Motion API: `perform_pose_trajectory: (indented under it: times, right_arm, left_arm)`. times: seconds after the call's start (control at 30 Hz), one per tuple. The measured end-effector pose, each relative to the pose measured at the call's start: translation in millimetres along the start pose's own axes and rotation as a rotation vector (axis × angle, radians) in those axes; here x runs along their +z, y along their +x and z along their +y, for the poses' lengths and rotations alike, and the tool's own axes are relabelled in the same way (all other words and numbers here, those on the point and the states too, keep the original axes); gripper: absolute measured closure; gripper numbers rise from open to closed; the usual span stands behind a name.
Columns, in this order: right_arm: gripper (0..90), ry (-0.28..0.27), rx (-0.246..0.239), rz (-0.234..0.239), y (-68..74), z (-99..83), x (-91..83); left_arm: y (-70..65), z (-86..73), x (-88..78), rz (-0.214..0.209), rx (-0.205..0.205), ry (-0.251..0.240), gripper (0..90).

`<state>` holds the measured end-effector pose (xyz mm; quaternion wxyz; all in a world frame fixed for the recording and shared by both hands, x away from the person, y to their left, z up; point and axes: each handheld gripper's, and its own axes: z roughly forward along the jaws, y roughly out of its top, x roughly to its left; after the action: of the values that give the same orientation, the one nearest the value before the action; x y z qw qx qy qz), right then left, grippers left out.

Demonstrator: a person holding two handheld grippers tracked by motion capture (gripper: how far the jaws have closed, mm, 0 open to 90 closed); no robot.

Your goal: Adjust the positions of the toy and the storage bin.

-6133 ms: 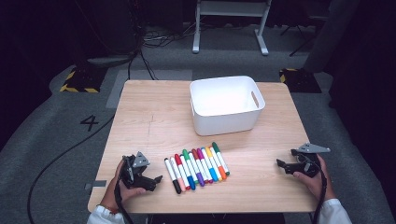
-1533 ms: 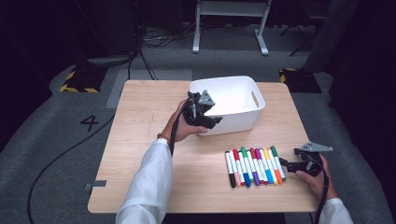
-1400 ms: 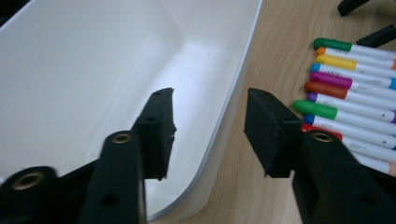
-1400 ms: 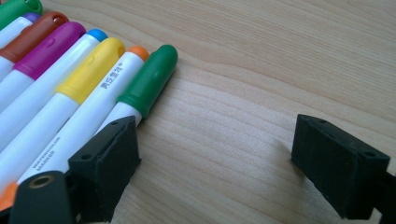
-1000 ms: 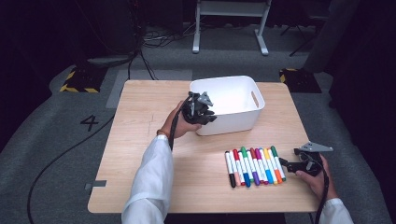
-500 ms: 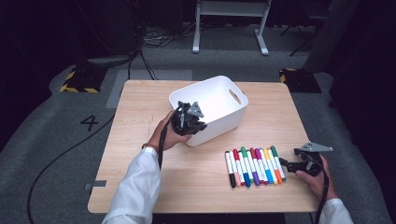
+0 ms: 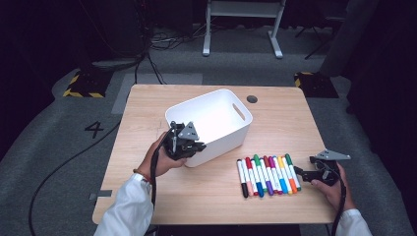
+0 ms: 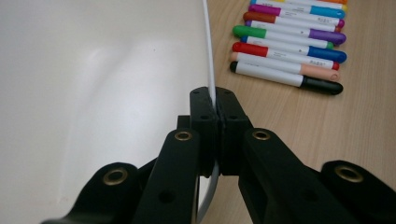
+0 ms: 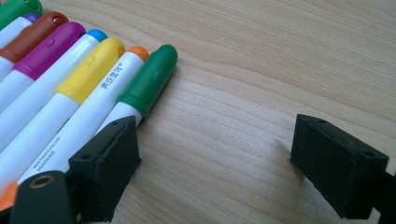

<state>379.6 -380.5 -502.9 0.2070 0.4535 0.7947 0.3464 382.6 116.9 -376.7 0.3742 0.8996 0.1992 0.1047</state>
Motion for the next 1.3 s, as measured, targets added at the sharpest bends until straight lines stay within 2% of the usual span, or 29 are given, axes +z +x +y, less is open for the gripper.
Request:
perform_pose_trajectory:
  times: [0.1, 0.13, 0.2, 0.23, 0.27, 0.3, 0.33, 0.43, 0.57, 0.6, 0.63, 0.67, 0.73, 0.8, 0.83, 0.93, 0.97, 1.0, 1.03, 1.1, 1.17, 1.23, 1.27, 1.3]
  right_arm:
    - [15.3, 0.000, 0.001, -0.003, 0.3, 0.0, -0.1]
    - [15.3, 0.000, 0.001, -0.002, 0.3, 0.0, -0.1]
    - [15.3, 0.000, 0.002, -0.003, 0.3, 0.0, 0.0]
    - [15.3, 0.000, 0.001, -0.003, 0.3, -0.1, 0.0]
    - [15.3, -0.001, 0.002, -0.003, 0.3, -0.1, 0.0]
    - [15.3, -0.001, 0.002, -0.003, 0.4, 0.0, 0.0]
    - [15.3, -0.001, 0.002, -0.002, 0.4, -0.1, 0.0]
    - [15.3, 0.001, 0.002, -0.002, 0.3, 0.0, -0.1]
    - [15.3, 0.000, 0.002, -0.003, 0.4, -0.1, 0.0]
    - [15.2, -0.001, 0.002, -0.003, 0.4, -0.1, 0.0]
    - [15.3, 0.000, 0.002, -0.003, 0.4, 0.0, 0.0]
    - [15.3, -0.001, 0.002, -0.003, 0.4, -0.1, 0.0]
    - [15.3, -0.001, 0.003, -0.004, 0.5, -0.1, 0.0]
    - [15.3, 0.000, 0.003, -0.005, 0.6, -0.1, -0.1]
    - [15.3, 0.000, 0.003, -0.005, 0.6, -0.1, -0.1]
    - [15.3, 0.000, 0.003, -0.005, 0.6, -0.1, -0.1]
    - [15.3, 0.000, 0.003, -0.005, 0.6, -0.1, -0.1]
    - [15.3, 0.000, 0.004, -0.005, 0.7, -0.1, -0.1]
    - [15.3, 0.000, 0.003, -0.005, 0.6, -0.1, -0.1]
    - [15.3, 0.000, 0.003, -0.005, 0.6, -0.1, -0.1]
    - [15.3, 0.000, 0.004, -0.005, 0.6, -0.1, -0.1]
    - [15.3, 0.000, 0.004, -0.005, 0.6, -0.1, -0.1]
    - [15.3, 0.000, 0.003, -0.005, 0.6, -0.1, -0.1]
    - [15.3, -0.001, 0.004, -0.005, 0.7, -0.1, -0.1]
  left_arm:
    - [-3.1, -6.1, -5.4, -0.007, 0.009, -0.009, 87.1]
    - [-3.2, -8.1, -7.6, -0.021, 0.006, -0.005, 87.1]
    - [-3.6, -12.9, -12.1, -0.023, 0.024, -0.010, 87.1]
    - [-3.7, -15.0, -15.0, -0.043, 0.019, -0.005, 87.1]
    - [-3.8, -17.9, -17.4, -0.043, 0.029, -0.003, 87.1]
    - [-4.0, -20.0, -19.1, -0.064, 0.019, -0.012, 87.0]
    - [-2.1, -22.9, -22.4, -0.067, 0.058, -0.001, 86.9]
    - [-0.3, -31.7, -31.4, -0.111, 0.063, -0.004, 86.8]
    - [0.4, -43.0, -44.0, -0.142, 0.044, -0.061, 86.0]
    - [1.0, -44.0, -47.5, -0.133, 0.041, -0.071, 82.0]
    - [0.8, -45.5, -51.3, -0.137, 0.008, -0.098, 76.6]
    - [1.2, -47.3, -57.1, -0.133, 0.007, -0.114, 72.7]
    - [0.5, -48.9, -62.2, -0.102, -0.003, -0.115, 64.6]
    - [2.9, -51.6, -68.2, -0.087, -0.057, -0.149, 52.7]
    - [4.5, -53.2, -71.4, -0.072, -0.067, -0.168, 53.0]
    - [8.2, -57.0, -78.8, -0.023, -0.138, -0.226, 43.0]
    - [8.5, -57.9, -80.1, -0.007, -0.151, -0.235, 42.5]
    - [6.1, -57.8, -79.4, 0.006, -0.157, -0.243, 37.9]
    - [3.9, -57.7, -78.9, 0.005, -0.139, -0.241, 35.0]
    - [-7.7, -52.8, -71.7, 0.011, -0.060, -0.192, 37.2]
    - [-11.0, -49.8, -67.4, 0.006, -0.058, -0.188, 37.9]
    - [-11.0, -45.3, -62.9, 0.020, -0.052, -0.204, 45.0]
    - [-9.9, -42.3, -59.1, 0.001, -0.067, -0.225, 51.1]
    - [-8.6, -40.0, -57.4, -0.005, -0.069, -0.217, 53.5]
